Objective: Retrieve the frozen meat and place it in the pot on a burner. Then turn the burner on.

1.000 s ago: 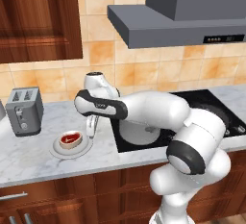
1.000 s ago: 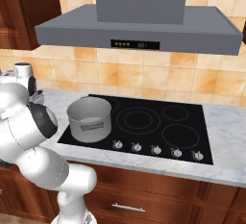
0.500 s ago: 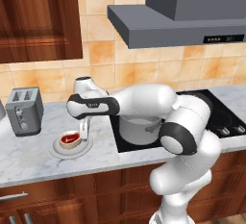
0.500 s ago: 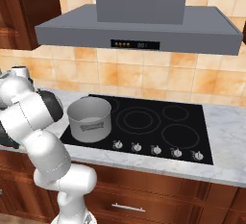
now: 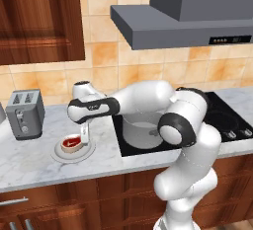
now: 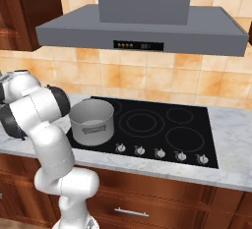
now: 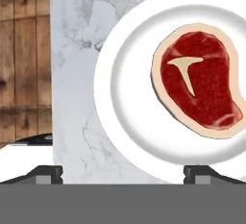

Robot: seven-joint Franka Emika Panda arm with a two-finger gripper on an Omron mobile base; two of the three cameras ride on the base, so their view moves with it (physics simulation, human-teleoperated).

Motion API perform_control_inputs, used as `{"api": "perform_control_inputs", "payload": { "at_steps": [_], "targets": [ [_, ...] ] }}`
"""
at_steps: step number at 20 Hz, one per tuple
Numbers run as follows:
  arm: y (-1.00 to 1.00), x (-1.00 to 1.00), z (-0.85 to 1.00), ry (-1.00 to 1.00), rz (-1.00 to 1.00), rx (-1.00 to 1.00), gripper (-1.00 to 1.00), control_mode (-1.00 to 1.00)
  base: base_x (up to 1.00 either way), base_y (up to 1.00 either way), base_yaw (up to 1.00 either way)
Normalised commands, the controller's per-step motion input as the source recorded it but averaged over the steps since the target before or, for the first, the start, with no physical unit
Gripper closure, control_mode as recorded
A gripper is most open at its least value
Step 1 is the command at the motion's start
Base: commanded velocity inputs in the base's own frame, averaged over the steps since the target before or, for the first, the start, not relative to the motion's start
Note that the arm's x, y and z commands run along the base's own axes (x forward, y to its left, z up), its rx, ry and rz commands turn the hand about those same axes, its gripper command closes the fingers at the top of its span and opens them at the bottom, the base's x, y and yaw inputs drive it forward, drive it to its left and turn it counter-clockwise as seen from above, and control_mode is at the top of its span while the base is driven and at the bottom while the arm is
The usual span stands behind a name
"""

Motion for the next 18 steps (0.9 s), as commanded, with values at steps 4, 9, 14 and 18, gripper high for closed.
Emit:
{"api": "perform_control_inputs", "payload": {
  "at_steps": [4, 9, 14, 18],
  "targets": [
    [0.13, 0.16, -0.14, -0.02, 0.07, 0.00, -1.00, -1.00, 0.00, 0.00, 0.00],
    [0.13, 0.13, -0.14, -0.03, 0.06, 0.00, -1.00, -1.00, 0.00, 0.00, 0.00],
    [0.00, 0.20, -0.02, 0.00, 0.02, 0.00, -1.00, -1.00, 0.00, 0.00, 0.00],
    [0.00, 0.25, -0.09, -0.03, 0.01, 0.00, -1.00, -1.00, 0.00, 0.00, 0.00]
  ]
}}
